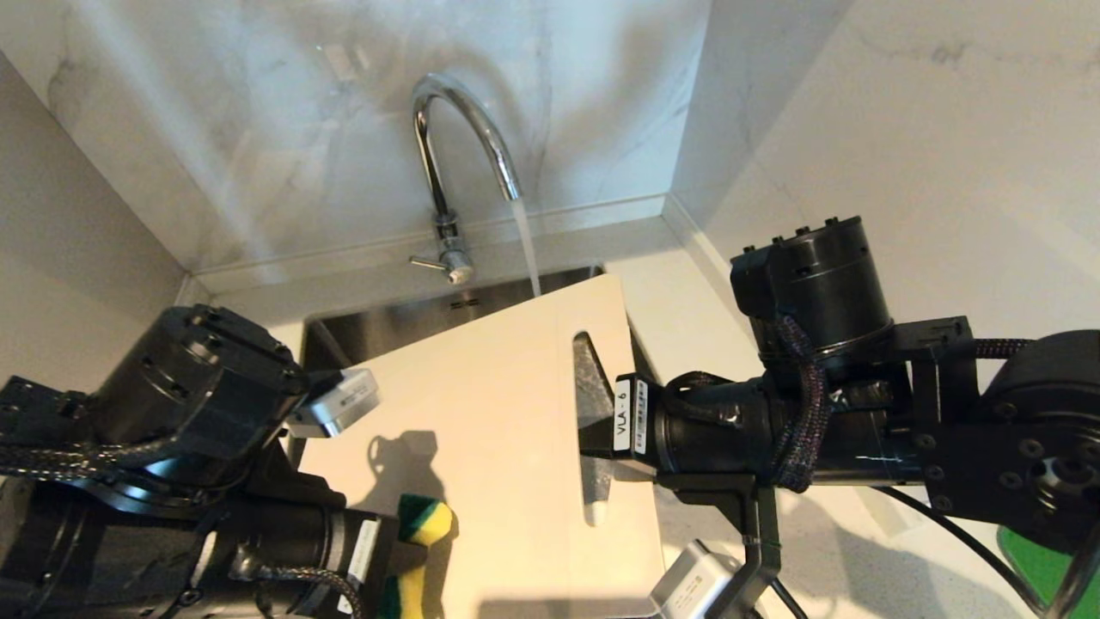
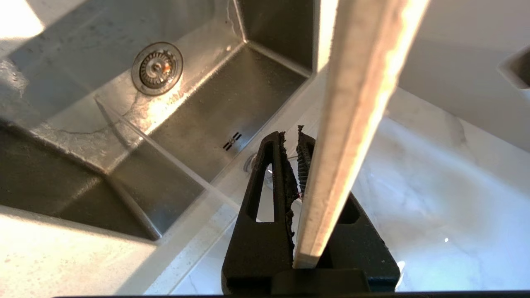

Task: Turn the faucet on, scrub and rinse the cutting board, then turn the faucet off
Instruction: Scrub the cutting board underwater

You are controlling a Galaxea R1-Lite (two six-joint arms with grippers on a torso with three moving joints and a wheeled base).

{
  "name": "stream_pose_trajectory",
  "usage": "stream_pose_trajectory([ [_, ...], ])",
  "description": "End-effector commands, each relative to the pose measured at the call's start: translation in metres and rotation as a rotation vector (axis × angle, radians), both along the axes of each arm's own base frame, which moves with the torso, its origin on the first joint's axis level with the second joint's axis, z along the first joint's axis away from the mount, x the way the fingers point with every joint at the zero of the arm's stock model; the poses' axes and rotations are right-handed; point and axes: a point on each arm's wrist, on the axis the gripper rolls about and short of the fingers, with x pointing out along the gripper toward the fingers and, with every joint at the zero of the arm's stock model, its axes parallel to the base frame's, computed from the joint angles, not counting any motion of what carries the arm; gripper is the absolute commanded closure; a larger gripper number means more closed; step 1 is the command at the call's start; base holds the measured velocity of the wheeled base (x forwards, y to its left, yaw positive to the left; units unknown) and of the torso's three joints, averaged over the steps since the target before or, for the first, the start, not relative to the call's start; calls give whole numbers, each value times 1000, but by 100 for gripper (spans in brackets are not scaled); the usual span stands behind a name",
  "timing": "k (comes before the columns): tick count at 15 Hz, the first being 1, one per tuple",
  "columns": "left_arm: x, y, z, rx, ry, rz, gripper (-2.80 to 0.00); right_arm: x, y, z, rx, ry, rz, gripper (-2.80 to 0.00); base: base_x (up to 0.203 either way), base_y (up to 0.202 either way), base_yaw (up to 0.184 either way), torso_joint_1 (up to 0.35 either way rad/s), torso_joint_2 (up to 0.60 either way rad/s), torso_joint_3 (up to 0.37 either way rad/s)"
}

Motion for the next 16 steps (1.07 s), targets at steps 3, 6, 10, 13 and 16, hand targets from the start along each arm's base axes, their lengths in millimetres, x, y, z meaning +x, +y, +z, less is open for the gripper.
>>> stream_pose_trajectory([
  [3,8,-7,-31,60,39,14,0,-3,-5,1,-4,-13,-2,0,0,0,0,0,0,0],
  [6,16,7,-49,74,53,71,0,-3,-6,1,-2,-12,-4,0,0,0,0,0,0,0],
  [10,17,28,-76,87,56,117,0,-4,-6,2,18,14,-23,0,0,0,0,0,0,0],
  [13,23,47,-90,76,51,176,0,-3,-6,1,50,16,-38,0,0,0,0,0,0,0],
  [16,23,68,-96,61,67,205,0,-3,-5,1,63,12,-41,0,0,0,0,0,0,0],
])
